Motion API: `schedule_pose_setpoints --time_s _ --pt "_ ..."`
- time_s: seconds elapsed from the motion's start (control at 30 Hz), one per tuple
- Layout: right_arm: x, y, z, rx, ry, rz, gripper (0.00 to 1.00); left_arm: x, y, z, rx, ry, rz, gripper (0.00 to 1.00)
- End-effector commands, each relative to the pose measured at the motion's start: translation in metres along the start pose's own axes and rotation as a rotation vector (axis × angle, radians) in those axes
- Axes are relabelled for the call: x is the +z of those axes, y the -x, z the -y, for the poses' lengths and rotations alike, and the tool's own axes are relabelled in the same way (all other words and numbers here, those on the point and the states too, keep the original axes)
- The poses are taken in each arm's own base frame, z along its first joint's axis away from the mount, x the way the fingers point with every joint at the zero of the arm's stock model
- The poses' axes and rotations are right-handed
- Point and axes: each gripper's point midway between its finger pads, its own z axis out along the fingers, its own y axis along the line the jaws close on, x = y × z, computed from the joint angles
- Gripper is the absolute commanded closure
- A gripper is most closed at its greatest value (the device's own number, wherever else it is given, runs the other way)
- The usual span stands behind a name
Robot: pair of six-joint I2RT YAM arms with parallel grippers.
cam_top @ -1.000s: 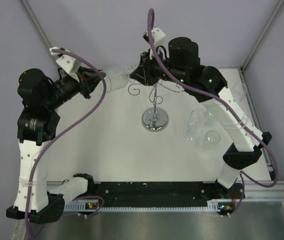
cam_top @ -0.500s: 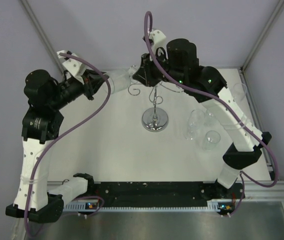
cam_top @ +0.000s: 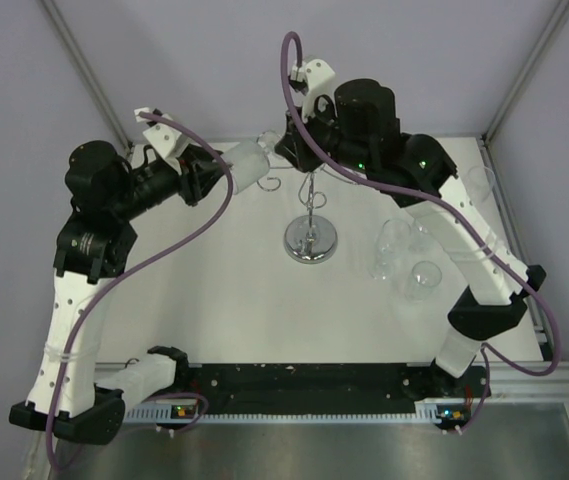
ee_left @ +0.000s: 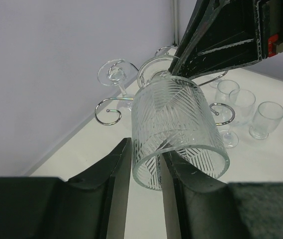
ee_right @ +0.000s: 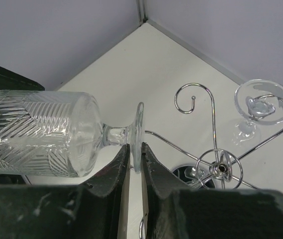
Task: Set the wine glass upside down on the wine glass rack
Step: Turn the wine glass upside down at the wine rack.
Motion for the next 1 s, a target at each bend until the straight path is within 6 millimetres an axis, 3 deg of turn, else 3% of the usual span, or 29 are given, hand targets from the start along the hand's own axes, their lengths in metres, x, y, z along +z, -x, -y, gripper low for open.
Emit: schedule_pose_setpoints --time_s 0.0,0.3,0.47,0.7,0.97 --pt "-0.036 0.05 -0.006 -0.033 0.001 0.173 1.0 0.0 0.018 0.009 0.04 -0.036 0.064 0.64" --pt "-0.048 0.056 0.007 -0.073 -0.066 0.199 1.0 0.001 0.014 0.008 0.044 -0.032 0.057 0.5" --pt "-0.048 0.055 0.012 -0.078 -0.092 0.197 1.0 0.003 0.013 0.009 0.036 -0.043 0.058 0.47" --pt "-0.051 0.057 0.031 -0.148 -0.18 0.203 1.0 0.003 0.013 0.01 0.052 -0.044 0.054 0.43" --pt "-0.075 0.076 0.064 -0.204 -0.317 0.254 1.0 -0.001 0.014 0.005 0.059 -0.003 0.053 0.42"
